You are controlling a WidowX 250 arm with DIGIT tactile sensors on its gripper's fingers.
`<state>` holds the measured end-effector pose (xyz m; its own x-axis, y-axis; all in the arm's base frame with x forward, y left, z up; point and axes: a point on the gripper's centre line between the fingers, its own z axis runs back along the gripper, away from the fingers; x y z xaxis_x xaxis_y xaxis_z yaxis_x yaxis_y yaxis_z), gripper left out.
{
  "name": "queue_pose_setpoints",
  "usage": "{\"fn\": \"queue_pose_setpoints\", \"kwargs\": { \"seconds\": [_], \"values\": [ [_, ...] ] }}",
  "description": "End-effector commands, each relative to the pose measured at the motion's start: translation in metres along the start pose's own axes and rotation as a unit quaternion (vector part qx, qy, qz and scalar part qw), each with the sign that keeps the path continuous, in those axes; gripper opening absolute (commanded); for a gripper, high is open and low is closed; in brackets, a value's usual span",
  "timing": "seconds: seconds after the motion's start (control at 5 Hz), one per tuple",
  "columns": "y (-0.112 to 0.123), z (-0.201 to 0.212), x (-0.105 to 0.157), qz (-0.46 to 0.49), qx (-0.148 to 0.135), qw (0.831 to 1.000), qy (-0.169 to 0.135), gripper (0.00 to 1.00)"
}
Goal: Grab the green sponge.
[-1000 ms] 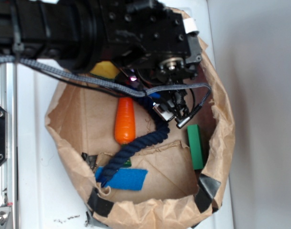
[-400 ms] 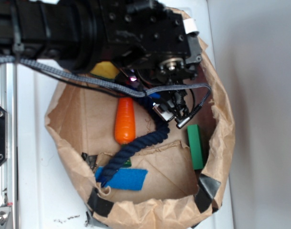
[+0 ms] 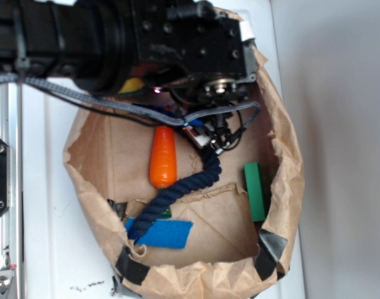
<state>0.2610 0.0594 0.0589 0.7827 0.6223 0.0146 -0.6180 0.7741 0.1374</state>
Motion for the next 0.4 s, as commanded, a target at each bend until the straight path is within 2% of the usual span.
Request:
{"fn": "queue_pose_setpoints", "kwargs": {
  "seconds": [0.0,0.2],
  "values": [
    [0.014,-0.001,0.004,0.037,0.012,0.998,-0.046,1.0],
    [0.014,-0.017,0.014,0.041,0.014,0.998,-0.05,1.0]
  ]
}}
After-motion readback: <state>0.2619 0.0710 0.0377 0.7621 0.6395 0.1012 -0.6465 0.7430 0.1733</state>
